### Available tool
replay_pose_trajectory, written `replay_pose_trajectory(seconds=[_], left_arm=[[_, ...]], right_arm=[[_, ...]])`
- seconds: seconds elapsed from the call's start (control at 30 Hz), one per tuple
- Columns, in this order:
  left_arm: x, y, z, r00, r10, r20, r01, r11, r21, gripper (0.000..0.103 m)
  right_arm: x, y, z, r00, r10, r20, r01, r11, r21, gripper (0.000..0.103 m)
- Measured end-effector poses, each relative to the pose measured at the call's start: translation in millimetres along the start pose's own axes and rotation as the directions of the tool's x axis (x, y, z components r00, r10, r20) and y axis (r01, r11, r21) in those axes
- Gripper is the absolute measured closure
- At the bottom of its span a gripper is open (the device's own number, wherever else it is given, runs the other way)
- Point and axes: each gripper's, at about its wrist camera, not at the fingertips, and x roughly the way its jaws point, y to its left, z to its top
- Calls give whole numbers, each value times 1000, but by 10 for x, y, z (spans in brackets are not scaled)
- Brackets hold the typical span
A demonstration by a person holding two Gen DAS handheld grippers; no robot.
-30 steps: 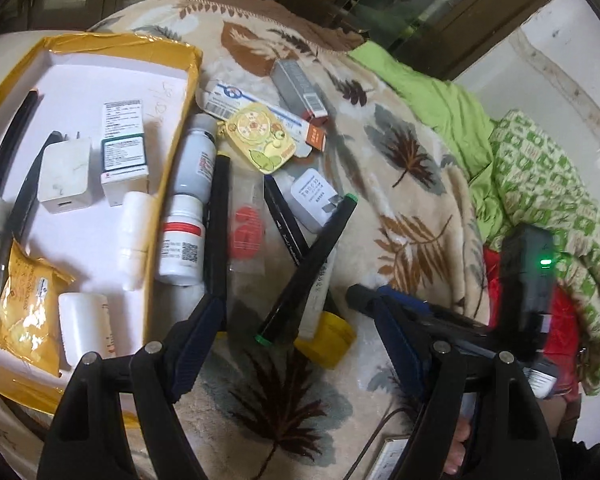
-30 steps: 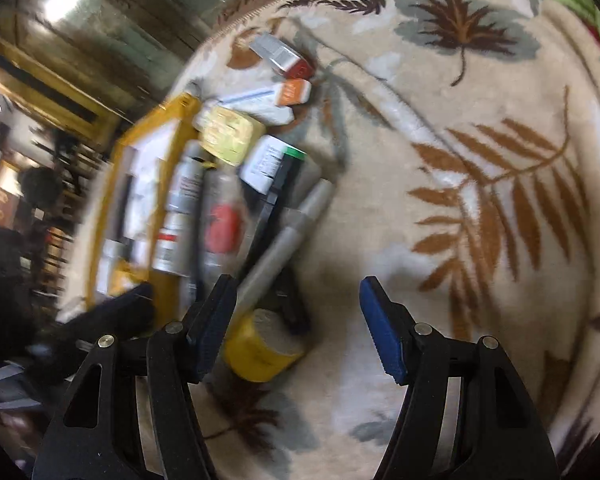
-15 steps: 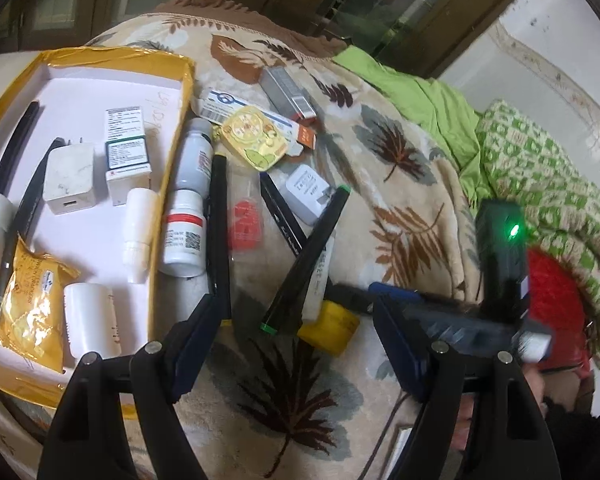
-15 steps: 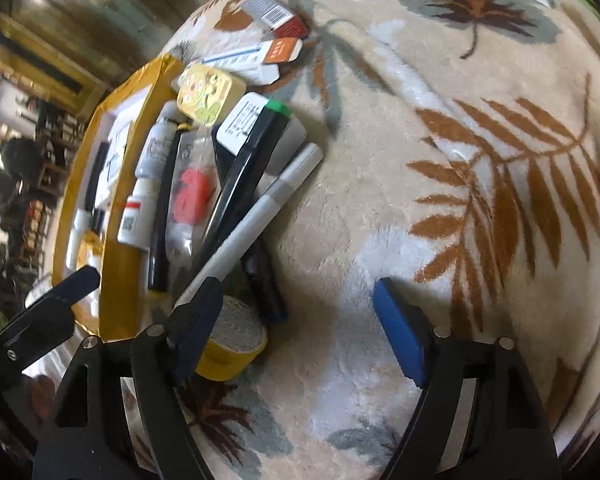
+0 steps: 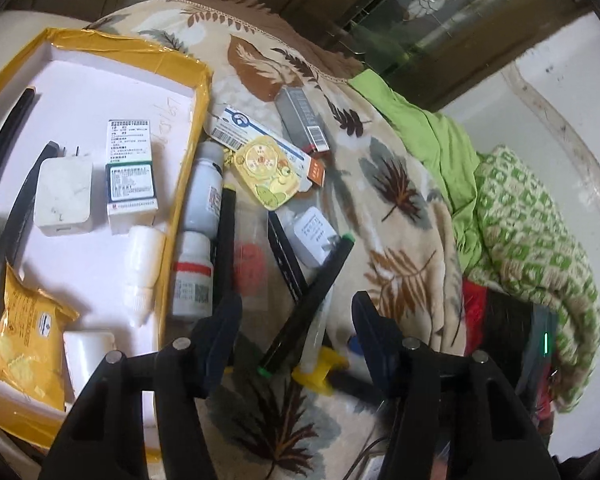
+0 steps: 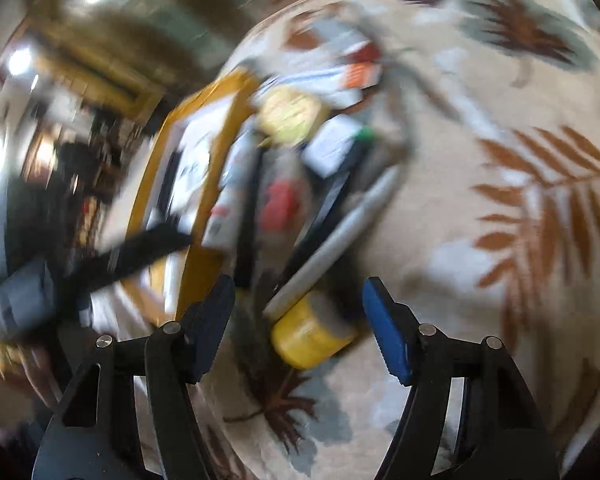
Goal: Organize objects
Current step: 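Grasp a green-capped black marker with the left tool while the right tool grasps the yellow round tin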
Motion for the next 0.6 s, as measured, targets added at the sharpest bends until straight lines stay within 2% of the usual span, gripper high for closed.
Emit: replay_pose_trajectory(seconds=[0.1,0.17,0.23,0.27,0.33,0.47,0.53,0.57,0.6], left_arm=[[64,-50,65,1000,-6,-23,6,1000,7,47],[138,-123,84,998,-14,-57,16,999,31,47],[250,-193,86,995,-20,-97,25,999,48,47],[318,-228,80,992,-31,-121,38,998,58,47],[512,-259,74,978,-63,-198,76,995,59,46],[793,-264,45,971,-46,-235,63,996,66,48],[921,-232,28,966,-20,-259,40,996,74,69],[968,-159,24,962,-28,-271,41,998,41,82],[996,-78,25,959,-58,-277,59,998,-4,81]], right_arm=[[5,289,-189,993,-106,54,113,983,-144,35],[35,421,-286,978,-189,86,202,960,-194,36],[76,408,-355,953,-286,100,301,931,-205,56],[66,367,-382,947,-304,98,318,929,-191,61],[68,292,-371,953,-286,97,296,947,-126,63],[33,186,-376,961,-259,95,263,964,-35,63],[50,185,-366,961,-260,94,263,964,-26,63],[53,190,-366,961,-261,95,265,964,-28,63],[42,185,-371,961,-259,96,262,965,-25,63]])
